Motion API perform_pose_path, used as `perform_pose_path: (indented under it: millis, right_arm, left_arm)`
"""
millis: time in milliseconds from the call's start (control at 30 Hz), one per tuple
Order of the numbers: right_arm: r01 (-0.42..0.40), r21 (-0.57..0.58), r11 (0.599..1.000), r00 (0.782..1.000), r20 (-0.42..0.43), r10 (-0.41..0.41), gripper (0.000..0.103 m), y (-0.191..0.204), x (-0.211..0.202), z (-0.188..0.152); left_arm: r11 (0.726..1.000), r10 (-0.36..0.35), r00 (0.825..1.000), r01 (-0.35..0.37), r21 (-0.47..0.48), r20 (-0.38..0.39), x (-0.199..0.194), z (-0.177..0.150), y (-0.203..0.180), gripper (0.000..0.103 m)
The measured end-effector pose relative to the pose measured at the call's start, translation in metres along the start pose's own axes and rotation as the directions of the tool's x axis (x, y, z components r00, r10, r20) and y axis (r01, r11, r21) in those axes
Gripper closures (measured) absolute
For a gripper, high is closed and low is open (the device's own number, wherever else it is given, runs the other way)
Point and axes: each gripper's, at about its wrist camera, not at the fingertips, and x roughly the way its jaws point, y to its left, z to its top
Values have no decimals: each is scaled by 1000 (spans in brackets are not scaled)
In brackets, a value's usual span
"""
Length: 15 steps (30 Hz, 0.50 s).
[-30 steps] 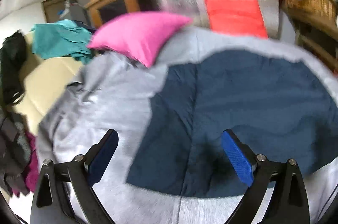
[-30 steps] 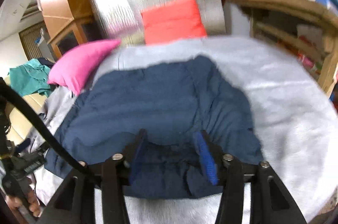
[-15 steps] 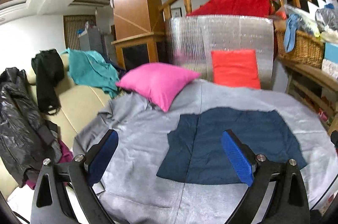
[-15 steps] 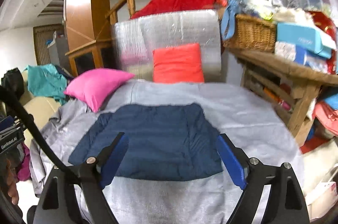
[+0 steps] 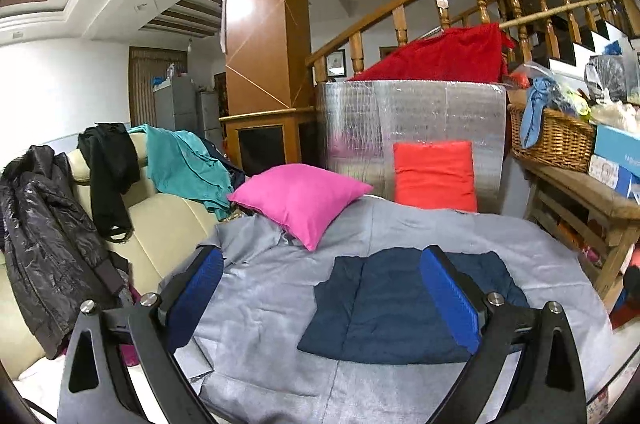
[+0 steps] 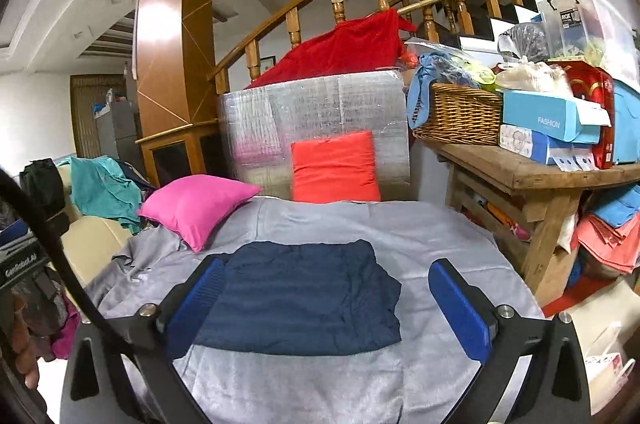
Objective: Fold large clothes
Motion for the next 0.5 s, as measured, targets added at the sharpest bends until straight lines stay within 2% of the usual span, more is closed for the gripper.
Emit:
perform_pose_path:
  millis: [233,500]
  right_arm:
    - [-22,15,1000,999,30,21,0,5,-24,2]
    - [-42,5,999,999,1,42,0,19,-21,-4]
  left_arm:
    - [1000,22,1000,-21,-11,21,-17,8,4,4]
    - [999,36,999,-36,-2,32,-26,9,3,4]
